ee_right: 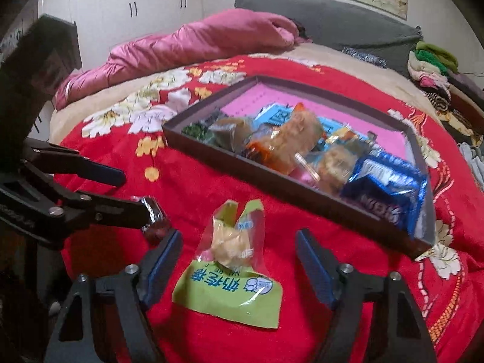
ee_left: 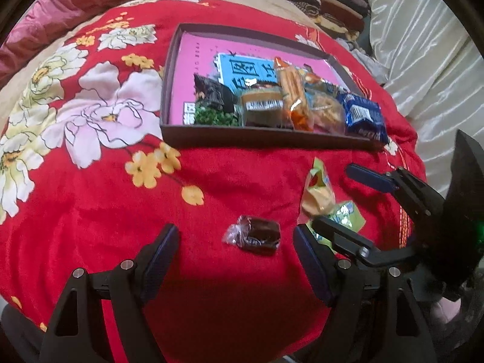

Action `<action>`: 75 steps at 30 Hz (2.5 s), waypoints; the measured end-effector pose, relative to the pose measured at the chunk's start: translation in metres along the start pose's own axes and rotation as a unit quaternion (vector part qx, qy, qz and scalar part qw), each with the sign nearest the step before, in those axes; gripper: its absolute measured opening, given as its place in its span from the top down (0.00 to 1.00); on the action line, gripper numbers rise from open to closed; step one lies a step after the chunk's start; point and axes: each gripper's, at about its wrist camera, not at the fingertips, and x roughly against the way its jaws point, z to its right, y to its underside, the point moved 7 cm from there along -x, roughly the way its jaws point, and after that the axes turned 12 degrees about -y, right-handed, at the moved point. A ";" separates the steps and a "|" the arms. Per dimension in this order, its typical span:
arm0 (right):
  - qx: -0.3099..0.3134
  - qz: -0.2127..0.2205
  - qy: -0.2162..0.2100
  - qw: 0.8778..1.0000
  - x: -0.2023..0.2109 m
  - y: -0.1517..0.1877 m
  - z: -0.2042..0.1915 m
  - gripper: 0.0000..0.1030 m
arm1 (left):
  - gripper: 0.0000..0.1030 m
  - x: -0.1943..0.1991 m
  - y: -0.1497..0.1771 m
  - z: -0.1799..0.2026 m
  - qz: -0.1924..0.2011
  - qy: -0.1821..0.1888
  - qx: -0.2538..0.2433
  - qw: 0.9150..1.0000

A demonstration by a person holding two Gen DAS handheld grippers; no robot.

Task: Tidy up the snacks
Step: 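Grasp the dark chocolate with the left tool while the right grasps the green-labelled bag, then lower the chocolate into the tray with the left tool while the right lowers the green bag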

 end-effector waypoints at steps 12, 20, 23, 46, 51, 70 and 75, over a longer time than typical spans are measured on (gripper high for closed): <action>-0.004 -0.026 -0.027 0.999 -0.023 0.005 0.006 0.59 | 0.49 -0.010 0.008 0.017 -0.007 -0.003 -0.034 0.999; -0.021 -0.004 -0.044 0.999 -0.009 0.000 0.008 0.65 | 0.62 -0.021 0.002 0.023 -0.003 0.003 -0.032 0.999; -0.024 0.004 -0.043 0.999 -0.003 -0.002 0.009 0.65 | 0.63 -0.019 0.003 0.021 0.000 0.012 -0.023 1.000; -0.059 0.146 -0.027 0.987 0.059 -0.042 0.044 0.65 | 0.63 0.031 -0.061 -0.005 0.081 0.011 0.029 0.996; -0.069 0.154 -0.012 0.986 0.061 -0.044 0.060 0.65 | 0.63 0.023 -0.074 -0.007 0.083 0.002 0.033 0.996; -0.078 0.169 -0.004 0.982 0.044 -0.068 0.081 0.65 | 0.63 -0.006 -0.096 -0.003 0.081 -0.026 0.029 0.996; -0.072 0.164 -0.004 0.984 0.036 -0.071 0.081 0.65 | 0.63 -0.009 -0.099 -0.002 0.081 -0.028 0.030 0.996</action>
